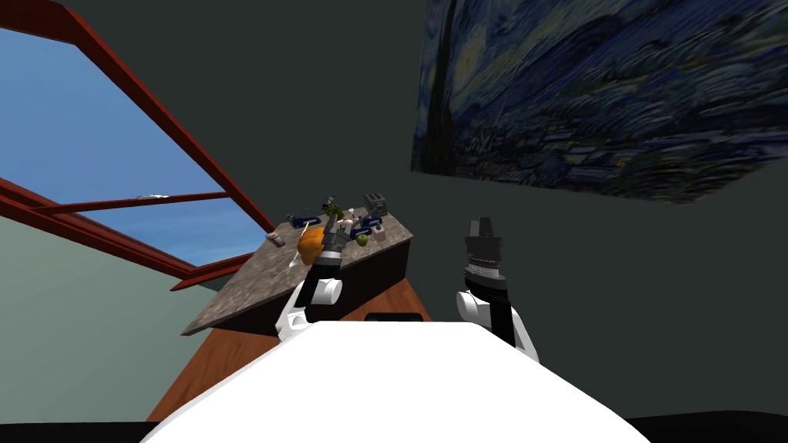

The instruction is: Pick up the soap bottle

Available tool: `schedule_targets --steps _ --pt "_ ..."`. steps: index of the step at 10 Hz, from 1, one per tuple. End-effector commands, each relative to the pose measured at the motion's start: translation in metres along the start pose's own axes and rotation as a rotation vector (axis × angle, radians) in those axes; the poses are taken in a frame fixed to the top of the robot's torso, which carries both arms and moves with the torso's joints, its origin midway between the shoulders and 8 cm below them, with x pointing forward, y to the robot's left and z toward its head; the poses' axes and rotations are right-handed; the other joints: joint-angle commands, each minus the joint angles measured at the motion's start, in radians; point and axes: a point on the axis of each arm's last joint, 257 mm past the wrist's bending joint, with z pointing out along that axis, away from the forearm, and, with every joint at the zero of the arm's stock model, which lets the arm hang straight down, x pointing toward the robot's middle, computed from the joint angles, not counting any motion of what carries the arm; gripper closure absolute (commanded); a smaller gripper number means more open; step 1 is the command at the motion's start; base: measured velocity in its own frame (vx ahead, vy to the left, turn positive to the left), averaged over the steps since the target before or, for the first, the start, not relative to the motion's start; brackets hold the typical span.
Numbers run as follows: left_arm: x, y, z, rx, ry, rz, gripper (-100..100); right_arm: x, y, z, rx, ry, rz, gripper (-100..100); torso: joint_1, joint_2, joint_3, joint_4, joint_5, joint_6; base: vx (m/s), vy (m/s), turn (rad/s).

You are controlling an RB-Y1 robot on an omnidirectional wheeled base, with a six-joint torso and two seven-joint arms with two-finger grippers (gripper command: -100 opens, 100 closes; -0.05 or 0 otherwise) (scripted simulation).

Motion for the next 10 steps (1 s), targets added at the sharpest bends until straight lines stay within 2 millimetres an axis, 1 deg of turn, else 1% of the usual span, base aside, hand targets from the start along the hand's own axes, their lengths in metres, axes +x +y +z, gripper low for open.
schedule_targets --steps 1,2,3,4,5,6,7,8,9,10 --pt "0.003 0.012 0.012 -0.033 0.014 -0.011 -100 0.0 0.0 0.0 0.0 0.0 0.0 0 0.0 0.0 0.0 0.0 0.0 0.0 -0.085 0.042 0.05" --pt "0.005 0.008 0.016 -0.023 0.019 -0.012 -100 0.0 0.0 0.0 0.0 0.0 0.0 0 0.001 0.0 0.0 0.0 0.0 0.0 -0.071 0.038 0.024" --pt "0.005 0.021 0.024 -0.055 0.025 -0.02 -100 0.0 0.0 0.0 0.0 0.0 0.0 0 0.001 -0.001 0.0 0.0 0.0 0.0 -0.075 0.041 0.039" --pt "0.008 0.017 0.03 -0.046 0.031 -0.023 -100 0.0 0.0 0.0 0.0 0.0 0.0 0 0.001 -0.001 -0.001 0.0 0.0 0.0 -0.062 0.036 0.029" --pt "0.007 0.033 0.036 -0.088 0.031 -0.031 -100 0.0 0.0 0.0 0.0 0.0 0.0 0 0.001 -0.001 -0.001 0.0 0.0 0.0 -0.082 0.046 0.056" --pt "0.012 0.027 0.045 -0.072 0.041 -0.034 -100 0.0 0.0 0.0 0.0 0.0 0.0 0 0.001 -0.001 0.0 0.0 0.0 0.0 -0.074 0.037 0.029" --pt "0.011 0.043 0.052 -0.114 0.039 -0.043 -100 0.0 0.0 0.0 0.0 0.0 0.0 0 0.0 -0.001 -0.001 0.0 0.0 0.0 -0.075 0.031 0.054" --pt "0.016 0.036 0.061 -0.1 0.048 -0.045 -100 0.0 0.0 0.0 0.0 0.0 0.0 0 0.0 -0.001 -0.001 0.0 0.0 0.0 -0.065 0.032 0.027" --pt "0.013 0.054 0.067 -0.147 0.041 -0.054 -100 0.0 0.0 0.0 0.0 0.0 0.0 0 0.0 -0.001 -0.001 0.0 0.0 0.0 -0.077 0.046 0.062" --pt "0.02 0.045 0.078 -0.131 0.053 -0.056 -100 0.0 0.0 0.0 0.0 0.0 0.0 0 0.001 -0.001 -0.001 0.0 0.0 0.0 -0.066 0.038 0.024"
